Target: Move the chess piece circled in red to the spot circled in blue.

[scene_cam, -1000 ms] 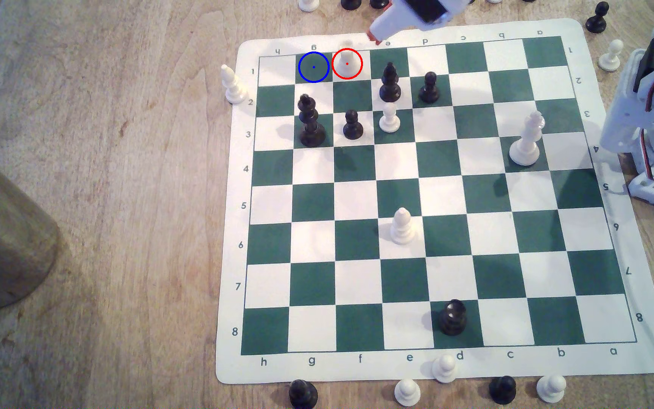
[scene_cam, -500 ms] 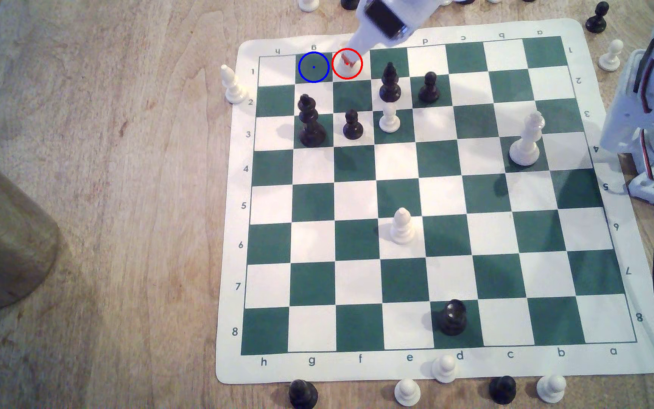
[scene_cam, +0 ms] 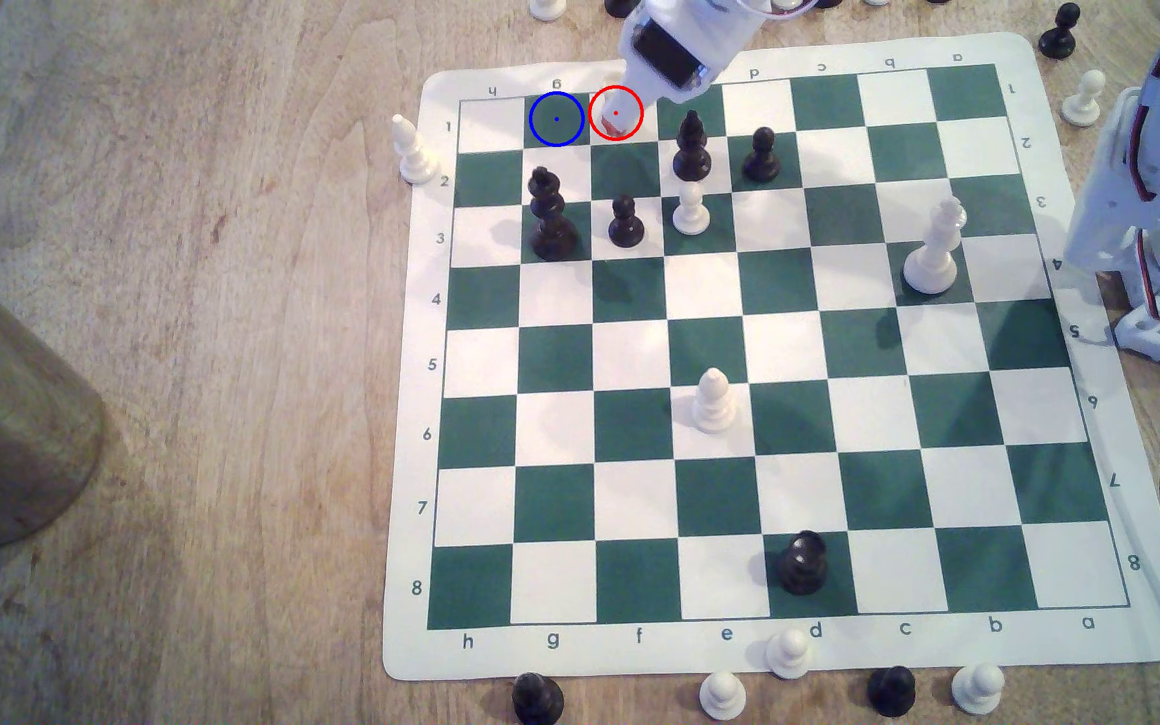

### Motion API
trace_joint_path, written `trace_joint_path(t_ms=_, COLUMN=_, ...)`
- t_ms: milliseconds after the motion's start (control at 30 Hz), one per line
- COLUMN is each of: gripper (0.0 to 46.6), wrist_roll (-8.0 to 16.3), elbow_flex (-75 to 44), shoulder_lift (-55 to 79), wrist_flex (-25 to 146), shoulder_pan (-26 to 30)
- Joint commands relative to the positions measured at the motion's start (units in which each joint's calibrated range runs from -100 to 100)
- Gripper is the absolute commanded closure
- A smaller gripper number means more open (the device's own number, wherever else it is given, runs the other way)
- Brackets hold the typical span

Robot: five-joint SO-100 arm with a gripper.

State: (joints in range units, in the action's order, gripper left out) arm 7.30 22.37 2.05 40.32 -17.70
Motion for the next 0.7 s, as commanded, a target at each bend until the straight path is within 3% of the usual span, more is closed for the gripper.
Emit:
trace_joint_path(t_ms=0, gripper=29.1, wrist_roll=-0.4, elbow_flex=-6.3, shoulder_lift=0.1, wrist_flex=-0.6, shoulder_pan=-0.7)
trace_joint_path(t_ms=333, gripper=29.1, wrist_roll=-1.1, elbow_flex=-8.2, shoulder_lift=5.3, wrist_flex=-4.7, shoulder_pan=-2.2)
trace_joint_path(t_ms=667, gripper=31.1, wrist_roll=-0.3, elbow_flex=-8.4, shoulder_lift=4.8, wrist_flex=-8.0, shoulder_pan=-0.7)
